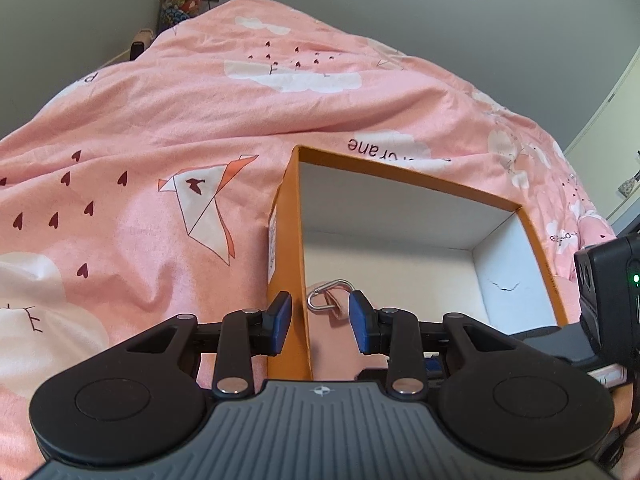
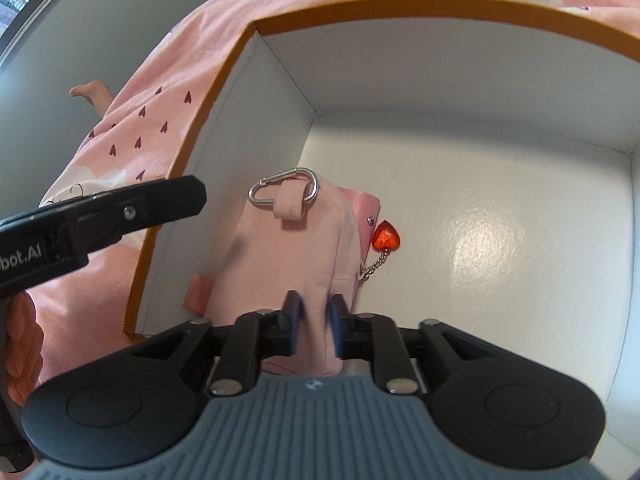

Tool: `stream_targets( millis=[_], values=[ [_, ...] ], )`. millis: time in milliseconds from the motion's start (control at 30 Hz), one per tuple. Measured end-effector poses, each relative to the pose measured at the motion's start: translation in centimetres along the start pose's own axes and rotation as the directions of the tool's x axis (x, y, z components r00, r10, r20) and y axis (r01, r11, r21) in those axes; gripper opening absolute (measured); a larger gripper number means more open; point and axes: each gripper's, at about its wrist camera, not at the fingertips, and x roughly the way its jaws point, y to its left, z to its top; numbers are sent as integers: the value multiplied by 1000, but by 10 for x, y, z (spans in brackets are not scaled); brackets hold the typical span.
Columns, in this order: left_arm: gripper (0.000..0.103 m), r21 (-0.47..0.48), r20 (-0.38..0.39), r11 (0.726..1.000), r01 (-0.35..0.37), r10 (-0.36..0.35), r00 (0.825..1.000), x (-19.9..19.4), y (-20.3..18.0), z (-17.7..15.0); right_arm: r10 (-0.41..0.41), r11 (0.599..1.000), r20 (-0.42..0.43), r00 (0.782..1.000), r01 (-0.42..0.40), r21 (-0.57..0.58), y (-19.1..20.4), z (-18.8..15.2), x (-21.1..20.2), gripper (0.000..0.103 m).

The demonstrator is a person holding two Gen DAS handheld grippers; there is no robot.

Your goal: Organize objects

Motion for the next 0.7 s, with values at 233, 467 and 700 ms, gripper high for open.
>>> stream_targets(
  millis=[233,467,700],
  values=[
    [38,47,44,999,24,-26,999,-33,-19,-9,-5,1000,107,994,6,-11,8,-9,-39,33],
    [39,52,8,994,97,-98,995,-60,-30,-33,-17,999,271,962,24,-25,13,-52,-101,43],
    [44,44,-146,984,172,-164,976,-56,-42,-76,-91,996,340,936,80,45,1,-115,-135,57]
  ],
)
